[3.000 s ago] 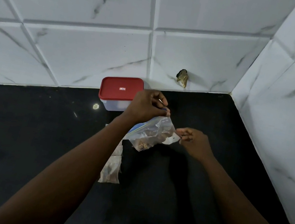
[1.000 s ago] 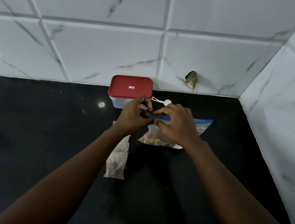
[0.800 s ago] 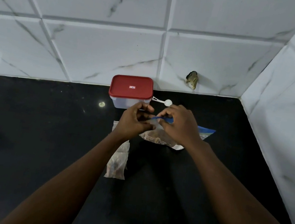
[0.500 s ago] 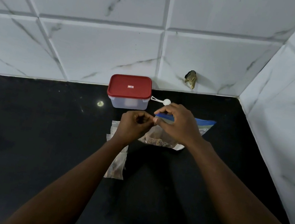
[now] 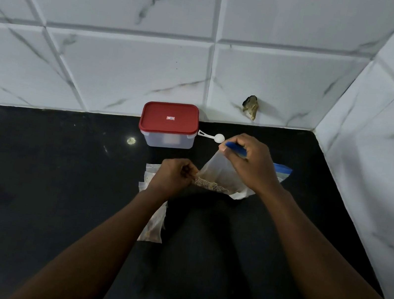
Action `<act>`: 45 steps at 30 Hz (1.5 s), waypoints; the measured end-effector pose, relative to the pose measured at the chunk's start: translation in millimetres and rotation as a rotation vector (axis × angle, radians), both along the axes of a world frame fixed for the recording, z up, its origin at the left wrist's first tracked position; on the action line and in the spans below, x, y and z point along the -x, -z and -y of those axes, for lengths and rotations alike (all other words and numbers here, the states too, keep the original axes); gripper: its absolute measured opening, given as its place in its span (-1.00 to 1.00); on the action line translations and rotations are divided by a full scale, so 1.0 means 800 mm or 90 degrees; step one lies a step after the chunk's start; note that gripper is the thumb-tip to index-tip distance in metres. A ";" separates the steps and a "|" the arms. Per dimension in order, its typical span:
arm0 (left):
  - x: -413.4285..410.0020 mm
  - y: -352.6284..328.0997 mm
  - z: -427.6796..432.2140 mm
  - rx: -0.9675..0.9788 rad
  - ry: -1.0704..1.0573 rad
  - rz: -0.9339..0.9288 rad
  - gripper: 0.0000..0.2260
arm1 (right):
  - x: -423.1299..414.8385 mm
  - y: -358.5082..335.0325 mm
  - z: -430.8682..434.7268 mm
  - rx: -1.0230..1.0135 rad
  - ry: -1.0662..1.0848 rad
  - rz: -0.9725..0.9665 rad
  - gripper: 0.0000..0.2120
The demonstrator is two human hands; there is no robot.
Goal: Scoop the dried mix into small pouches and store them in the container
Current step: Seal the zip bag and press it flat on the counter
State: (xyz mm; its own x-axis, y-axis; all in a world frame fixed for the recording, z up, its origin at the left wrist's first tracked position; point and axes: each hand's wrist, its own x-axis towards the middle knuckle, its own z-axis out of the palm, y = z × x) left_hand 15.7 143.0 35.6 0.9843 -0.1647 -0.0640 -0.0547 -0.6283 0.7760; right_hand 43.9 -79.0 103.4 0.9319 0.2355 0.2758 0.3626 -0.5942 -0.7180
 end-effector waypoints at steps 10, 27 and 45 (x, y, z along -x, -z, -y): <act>-0.014 0.006 0.004 -0.051 0.034 -0.077 -0.83 | 0.001 0.007 0.017 -0.054 0.049 -0.033 -0.83; -0.011 -0.046 0.006 0.075 0.020 0.159 -0.82 | 0.008 0.016 0.068 0.235 -0.016 -0.085 -0.71; -0.071 -0.077 0.006 -0.025 0.095 0.254 -0.78 | -0.044 -0.024 0.083 0.240 0.019 0.020 -0.85</act>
State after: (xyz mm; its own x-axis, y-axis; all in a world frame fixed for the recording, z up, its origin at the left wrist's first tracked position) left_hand 72.8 137.8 96.8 0.8988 -0.3128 0.3072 -0.4382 -0.6193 0.6515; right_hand 79.5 -145.5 122.4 0.9321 0.2994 0.2037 0.3601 -0.8251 -0.4353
